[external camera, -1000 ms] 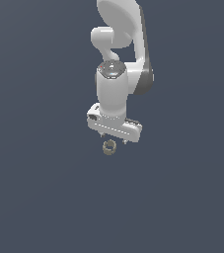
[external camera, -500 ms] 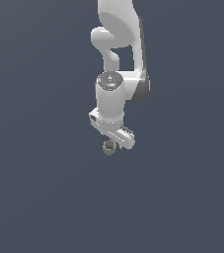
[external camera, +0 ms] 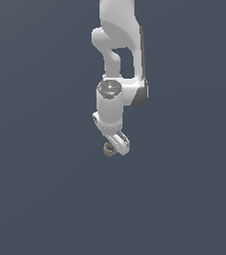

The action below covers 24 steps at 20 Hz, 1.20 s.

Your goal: Pick up the object and move it to a goal position.

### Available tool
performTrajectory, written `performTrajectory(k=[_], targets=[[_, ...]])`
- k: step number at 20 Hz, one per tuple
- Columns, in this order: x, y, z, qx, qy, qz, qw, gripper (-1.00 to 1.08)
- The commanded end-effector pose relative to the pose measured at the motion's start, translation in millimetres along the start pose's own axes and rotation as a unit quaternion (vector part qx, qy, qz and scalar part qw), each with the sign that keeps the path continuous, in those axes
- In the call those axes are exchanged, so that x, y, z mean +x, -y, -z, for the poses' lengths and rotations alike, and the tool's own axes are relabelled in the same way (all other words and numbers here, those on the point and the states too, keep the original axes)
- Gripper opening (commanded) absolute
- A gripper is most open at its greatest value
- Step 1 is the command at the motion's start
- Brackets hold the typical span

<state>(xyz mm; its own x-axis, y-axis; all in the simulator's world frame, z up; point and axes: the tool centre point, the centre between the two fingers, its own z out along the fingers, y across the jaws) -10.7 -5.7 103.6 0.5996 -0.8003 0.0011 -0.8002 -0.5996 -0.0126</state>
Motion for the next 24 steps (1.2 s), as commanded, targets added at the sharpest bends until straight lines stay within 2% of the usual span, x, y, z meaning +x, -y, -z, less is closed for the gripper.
performTrajectory(k=[1,8,15,24], targets=[[-0.2,-2.7,-4.6,-0.002,0.0,-0.022,0.9997,1.0],[-0.5,-7.0,-11.7,-0.006,0.0,-0.055,0.9985,1.0],[-0.8,-7.2,-15.4,-0.006,0.0,-0.056,0.9984,1.0],[-1.2,-9.1,-55.0,-0.006,0.0,-0.058,0.9983,1.0]])
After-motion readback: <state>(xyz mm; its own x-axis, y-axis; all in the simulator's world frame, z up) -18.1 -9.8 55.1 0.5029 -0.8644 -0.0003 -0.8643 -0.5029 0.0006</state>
